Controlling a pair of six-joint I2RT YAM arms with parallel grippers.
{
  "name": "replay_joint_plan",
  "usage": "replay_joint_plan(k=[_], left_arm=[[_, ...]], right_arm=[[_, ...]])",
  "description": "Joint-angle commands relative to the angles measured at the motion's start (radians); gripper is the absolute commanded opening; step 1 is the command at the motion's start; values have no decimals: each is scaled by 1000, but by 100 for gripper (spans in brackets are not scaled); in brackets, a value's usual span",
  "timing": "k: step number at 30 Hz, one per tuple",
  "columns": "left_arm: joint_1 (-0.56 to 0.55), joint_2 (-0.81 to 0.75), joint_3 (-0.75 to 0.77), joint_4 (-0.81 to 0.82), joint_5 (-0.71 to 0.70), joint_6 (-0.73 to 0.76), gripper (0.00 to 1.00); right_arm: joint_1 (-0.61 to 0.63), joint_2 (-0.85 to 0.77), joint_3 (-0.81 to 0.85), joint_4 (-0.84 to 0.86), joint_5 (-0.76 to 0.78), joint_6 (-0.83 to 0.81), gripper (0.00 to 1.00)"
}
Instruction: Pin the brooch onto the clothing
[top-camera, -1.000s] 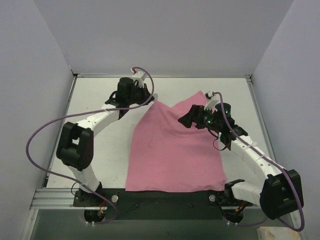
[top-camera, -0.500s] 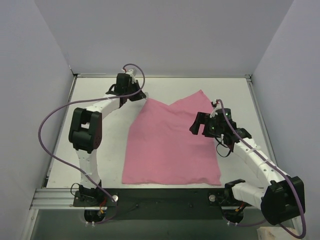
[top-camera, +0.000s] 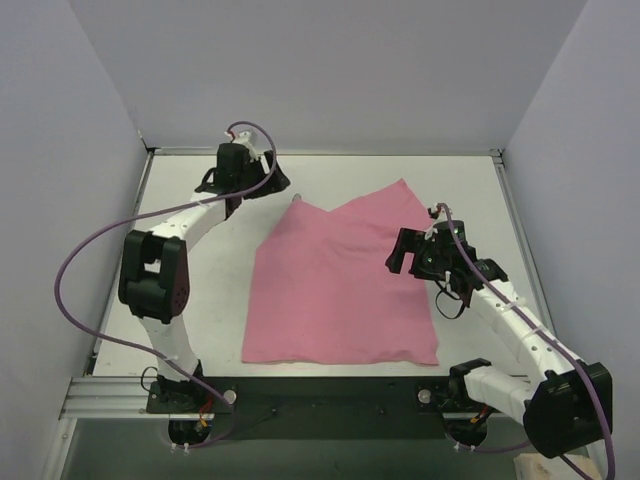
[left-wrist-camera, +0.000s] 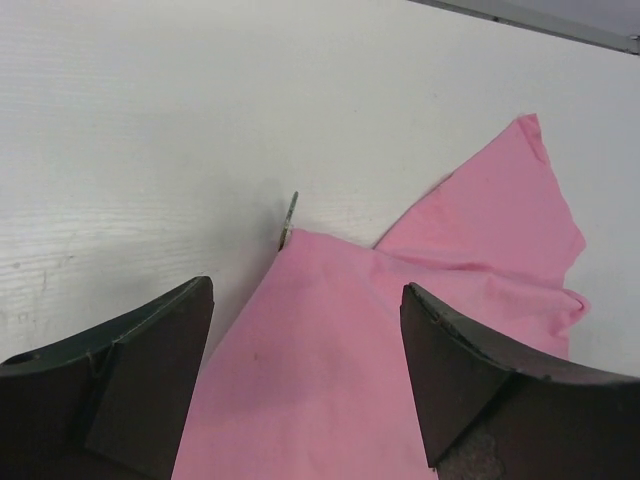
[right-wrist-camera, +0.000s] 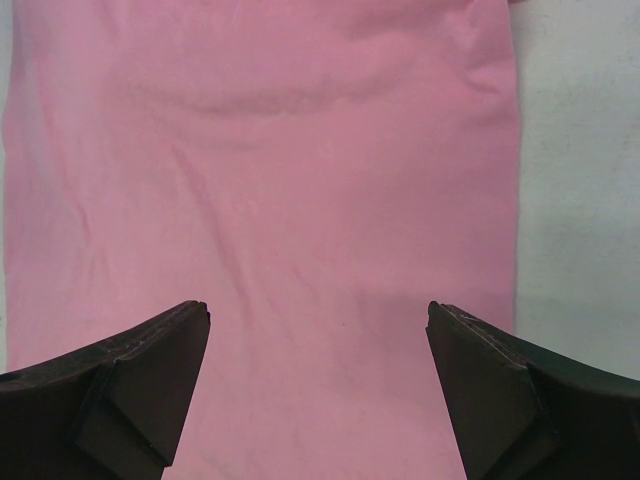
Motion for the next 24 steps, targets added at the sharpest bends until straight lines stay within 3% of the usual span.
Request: replay_joint_plan(k=[1, 6, 18, 24], left_arm=[[5, -164, -76, 64, -27, 7, 85], [7, -306, -157, 57, -18, 7, 86], [22, -532, -396, -209, -47, -51, 87], [27, -633, -531, -308, -58, -114, 87]], right_arm=[[-4, -42, -8, -44, 31, 12, 96], [-4, -65, -9, -65, 57, 30, 97], [-17, -117, -41, -214, 239, 132, 99], [-57, -143, -101, -306, 216, 219, 96]])
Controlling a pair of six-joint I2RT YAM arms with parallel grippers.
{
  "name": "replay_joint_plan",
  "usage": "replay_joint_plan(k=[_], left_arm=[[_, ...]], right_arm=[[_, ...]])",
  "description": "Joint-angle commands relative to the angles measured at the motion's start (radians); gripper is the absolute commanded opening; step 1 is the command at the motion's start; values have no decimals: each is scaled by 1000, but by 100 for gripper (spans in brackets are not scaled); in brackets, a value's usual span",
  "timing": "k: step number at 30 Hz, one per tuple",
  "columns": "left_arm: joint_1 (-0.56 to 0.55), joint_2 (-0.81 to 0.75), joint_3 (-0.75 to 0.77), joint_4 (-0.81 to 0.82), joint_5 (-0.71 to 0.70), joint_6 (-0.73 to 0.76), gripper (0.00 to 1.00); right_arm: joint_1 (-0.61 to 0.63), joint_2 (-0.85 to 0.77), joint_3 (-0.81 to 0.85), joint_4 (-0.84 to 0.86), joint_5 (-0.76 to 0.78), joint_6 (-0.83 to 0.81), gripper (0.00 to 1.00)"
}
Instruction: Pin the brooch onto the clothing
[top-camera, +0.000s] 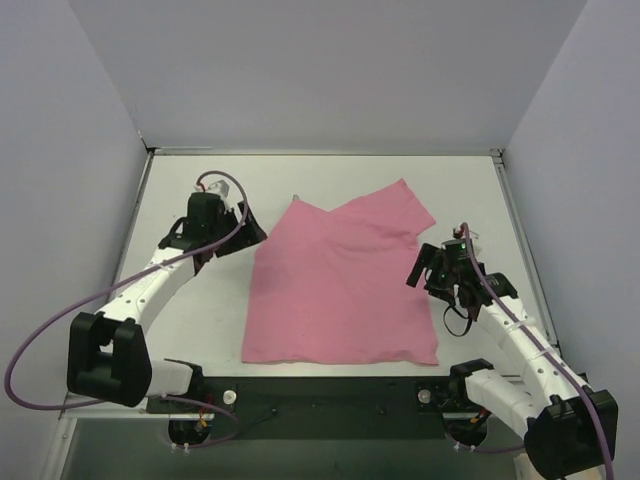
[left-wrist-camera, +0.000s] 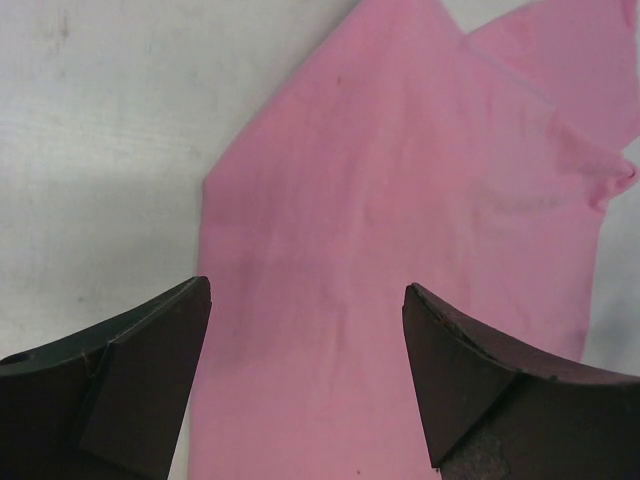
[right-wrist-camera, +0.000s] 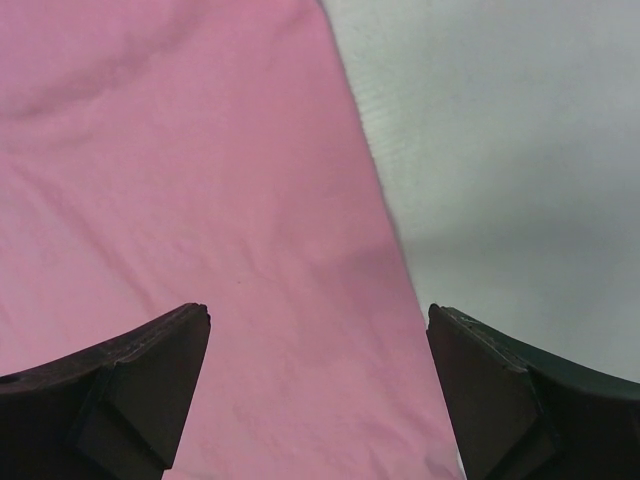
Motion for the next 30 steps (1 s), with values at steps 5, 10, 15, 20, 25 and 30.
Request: replay_joint_plan(k=[5, 10, 15, 20, 25, 30], left_arm=[[8, -178, -194, -143, -9, -97, 87], [8, -216, -266, -238, 10, -140, 87], [10, -232, -313, -326, -21, -181, 87], [8, -265, -336, -378, 11, -221, 87], [-18, -313, -376, -418, -13, -293, 87], [-84, -314, -382, -476, -44, -333, 87]], right_arm=[[-34, -62, -91, -190, 26, 139, 92], [-40, -97, -140, -262, 44, 225, 86], [-40, -134, -194, -293, 30, 296, 81], [-40, -149, -221, -333, 53, 336, 80], [-35, -168, -240, -353, 12, 351, 80], [-20, -157, -254, -353, 3, 362, 79]])
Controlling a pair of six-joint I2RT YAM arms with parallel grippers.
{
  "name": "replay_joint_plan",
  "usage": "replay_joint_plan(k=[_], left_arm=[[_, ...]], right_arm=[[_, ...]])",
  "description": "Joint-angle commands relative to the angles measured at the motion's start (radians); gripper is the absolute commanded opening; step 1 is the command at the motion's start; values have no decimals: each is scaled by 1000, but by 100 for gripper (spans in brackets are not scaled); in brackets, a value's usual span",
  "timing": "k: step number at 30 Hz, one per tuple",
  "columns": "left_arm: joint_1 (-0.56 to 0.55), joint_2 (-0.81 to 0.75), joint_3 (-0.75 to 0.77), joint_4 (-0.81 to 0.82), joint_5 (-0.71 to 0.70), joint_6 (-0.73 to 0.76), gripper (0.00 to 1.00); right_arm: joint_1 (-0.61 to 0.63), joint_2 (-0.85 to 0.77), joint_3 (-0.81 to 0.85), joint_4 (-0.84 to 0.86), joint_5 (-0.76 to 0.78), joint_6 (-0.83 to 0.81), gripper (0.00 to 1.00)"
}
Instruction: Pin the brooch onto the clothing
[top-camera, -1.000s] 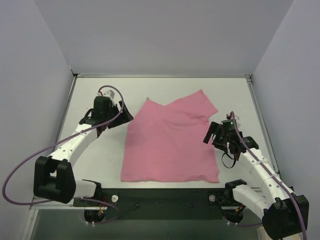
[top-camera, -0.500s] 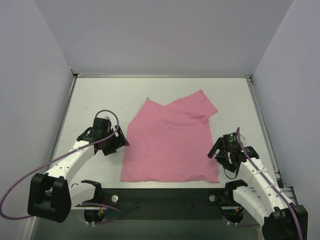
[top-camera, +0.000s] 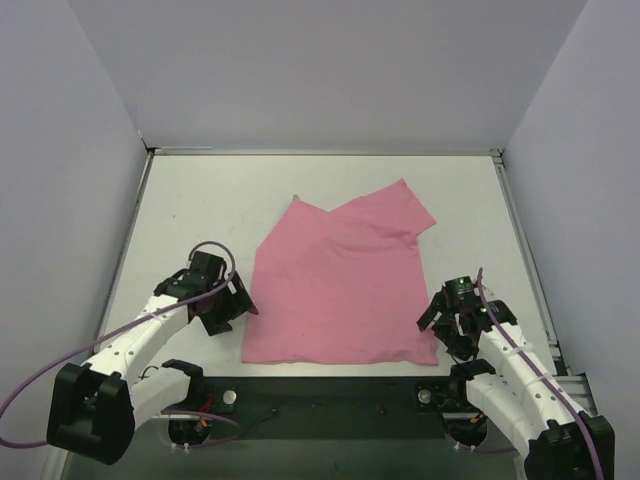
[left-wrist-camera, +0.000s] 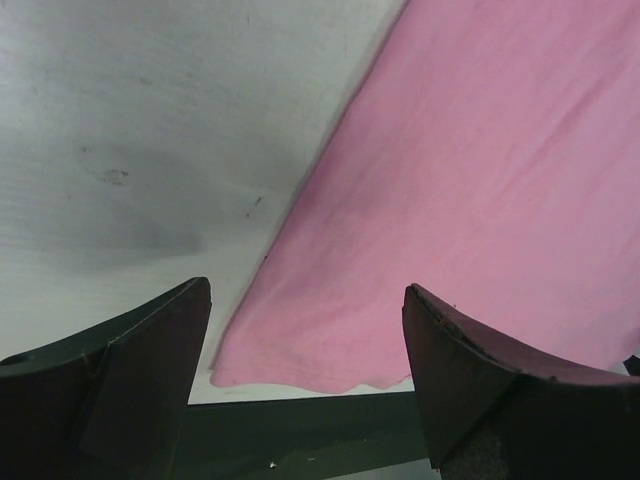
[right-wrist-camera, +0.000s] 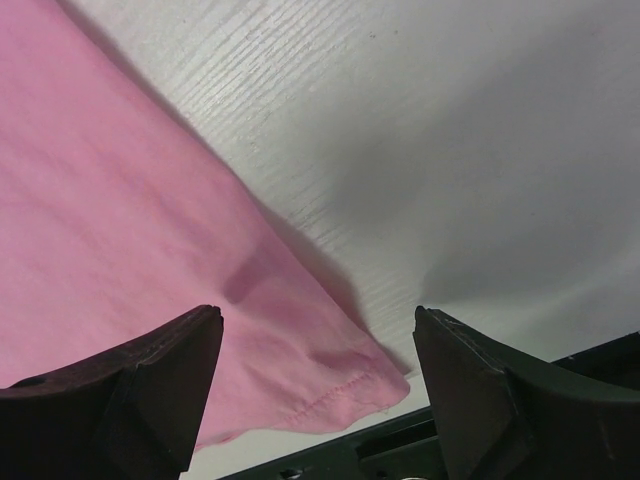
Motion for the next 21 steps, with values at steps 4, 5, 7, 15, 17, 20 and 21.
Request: replay_joint_plan(k=[4, 5, 7, 15, 17, 20, 21], left_arm=[[-107, -5, -9, -121, -73, -133, 86], [-130, -14, -24, -116, -71, -142, 87], [-151, -25, -36, -122, -83, -179, 87], [-211, -51, -104, -148, -71, -227, 85], [-224, -59, -118, -132, -50, -237, 81], [-251, -70, -145, -110, -33, -250, 73], [-259, -70, -154, -90, -24, -259, 73]], right_arm=[[44, 27, -16, -62, -45, 41, 78], [58, 28, -19, -62, -52, 45, 77], [75, 25, -30, -64, -57, 56, 77], [107, 5, -65, -71, -101, 80, 74], [110, 13, -73, -68, -104, 83, 74], [116, 23, -76, -60, -104, 85, 73], [118, 25, -76, -59, -103, 87, 72]])
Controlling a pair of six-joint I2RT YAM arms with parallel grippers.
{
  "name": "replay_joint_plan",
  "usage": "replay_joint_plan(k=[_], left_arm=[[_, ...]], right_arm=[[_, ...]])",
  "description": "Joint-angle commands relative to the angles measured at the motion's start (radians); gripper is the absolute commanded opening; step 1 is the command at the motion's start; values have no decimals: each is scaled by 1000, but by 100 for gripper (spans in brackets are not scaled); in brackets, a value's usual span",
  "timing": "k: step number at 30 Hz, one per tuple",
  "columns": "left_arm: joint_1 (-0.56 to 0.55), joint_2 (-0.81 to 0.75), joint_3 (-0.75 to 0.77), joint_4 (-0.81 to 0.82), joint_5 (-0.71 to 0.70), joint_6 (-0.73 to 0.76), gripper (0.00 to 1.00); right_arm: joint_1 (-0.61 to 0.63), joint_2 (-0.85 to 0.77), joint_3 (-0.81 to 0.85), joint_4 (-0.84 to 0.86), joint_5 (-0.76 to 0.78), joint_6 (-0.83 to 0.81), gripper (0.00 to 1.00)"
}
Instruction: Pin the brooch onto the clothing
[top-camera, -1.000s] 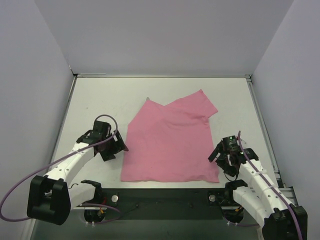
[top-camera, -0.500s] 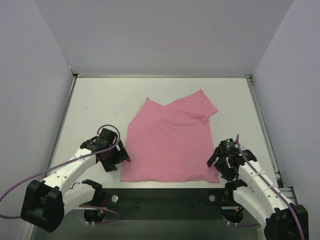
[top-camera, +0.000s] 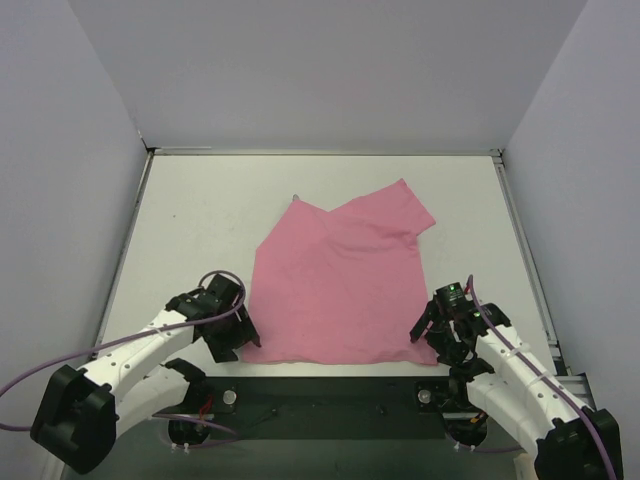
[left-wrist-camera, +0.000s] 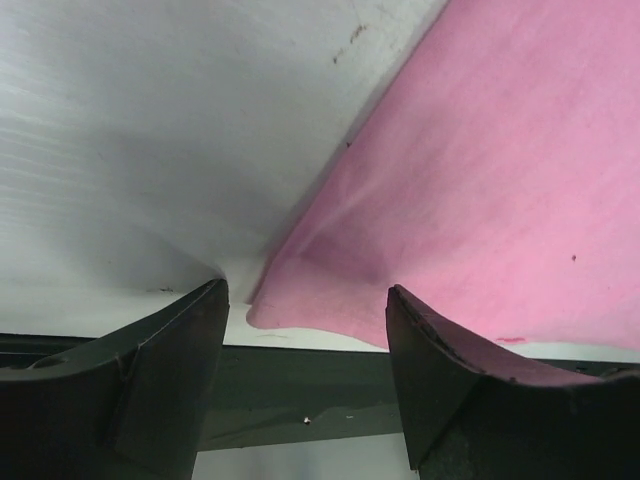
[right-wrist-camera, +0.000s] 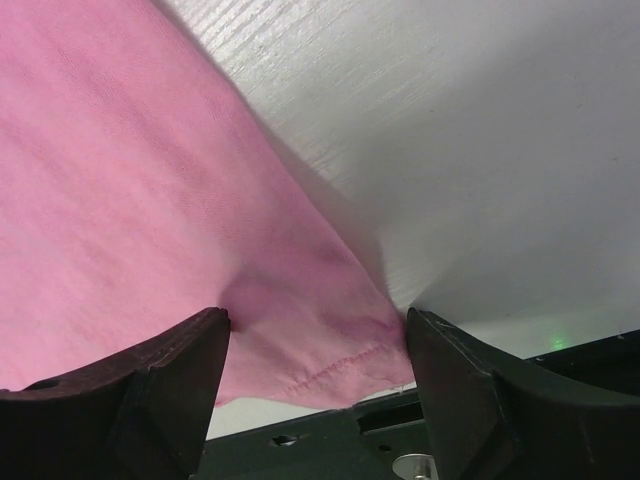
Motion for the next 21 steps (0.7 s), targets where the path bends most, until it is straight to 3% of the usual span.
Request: replay_joint_plan(k=[1, 2, 6, 9, 13, 15, 16, 18, 21], left_arm=[[-40, -6, -58, 39, 29, -59, 72], [-47, 0, -63, 59, 38, -63, 72], [-88, 31, -81, 99, 53, -82, 70], [-99, 46, -102, 150, 75, -93, 62], [-102, 45, -107, 164, 72, -94, 56], [-102, 38, -106, 160, 68, -87, 44], [-102, 31, -106, 160, 68, -85, 40], [-102, 23, -106, 164, 64, -76, 19], [-102, 12, -99, 170, 67, -67, 4]], right_arm=[[17, 17, -32, -46, -19, 28, 72], [20, 17, -32, -42, -21, 31, 65], [32, 17, -32, -36, -12, 40, 58], [37, 20, -32, -28, -16, 43, 47], [44, 24, -35, -20, -29, 46, 28], [46, 25, -35, -16, -35, 45, 20], [48, 28, -35, -13, -38, 46, 11], [49, 36, -35, -5, -47, 40, 3], [54, 51, -17, 3, -55, 11, 0]])
